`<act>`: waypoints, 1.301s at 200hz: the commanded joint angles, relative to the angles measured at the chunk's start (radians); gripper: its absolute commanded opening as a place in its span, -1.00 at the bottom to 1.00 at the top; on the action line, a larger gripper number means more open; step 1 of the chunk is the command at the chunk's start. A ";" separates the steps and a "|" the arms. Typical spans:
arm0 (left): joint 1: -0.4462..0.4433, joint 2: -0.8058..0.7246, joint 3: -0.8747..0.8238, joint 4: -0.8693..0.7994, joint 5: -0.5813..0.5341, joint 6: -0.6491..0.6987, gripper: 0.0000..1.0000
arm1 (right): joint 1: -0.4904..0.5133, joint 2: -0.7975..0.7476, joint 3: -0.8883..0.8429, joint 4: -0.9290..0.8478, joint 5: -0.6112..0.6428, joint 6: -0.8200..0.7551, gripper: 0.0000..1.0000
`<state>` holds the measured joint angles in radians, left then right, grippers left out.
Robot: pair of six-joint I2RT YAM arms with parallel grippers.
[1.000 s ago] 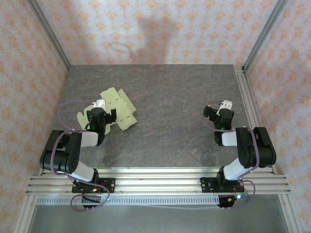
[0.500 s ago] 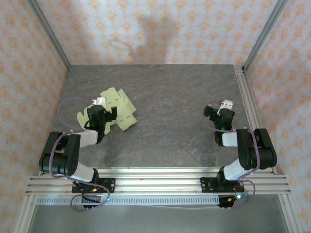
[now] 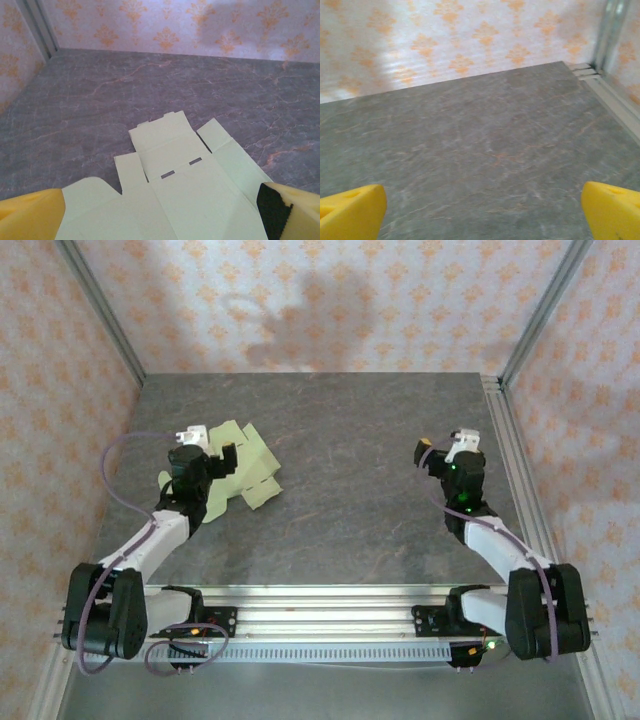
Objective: Fold the paper box
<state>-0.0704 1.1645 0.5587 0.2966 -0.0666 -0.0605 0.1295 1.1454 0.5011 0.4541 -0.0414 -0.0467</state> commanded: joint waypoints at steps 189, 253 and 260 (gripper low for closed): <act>0.202 0.398 0.097 -0.228 0.370 -0.659 0.54 | 0.495 0.305 0.291 -0.207 0.036 0.165 0.99; -0.009 0.539 0.081 -0.044 0.377 -0.883 0.52 | 0.495 0.316 0.335 -0.334 0.093 0.342 0.99; -0.035 0.547 0.082 -0.028 0.362 -0.910 0.53 | 0.495 0.319 0.330 -0.324 0.085 0.376 0.99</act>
<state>-0.0292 1.6390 0.6827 0.2630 0.2779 -0.8165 0.6231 1.4506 0.8143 0.1658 0.0196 0.2031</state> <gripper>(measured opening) 0.764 0.993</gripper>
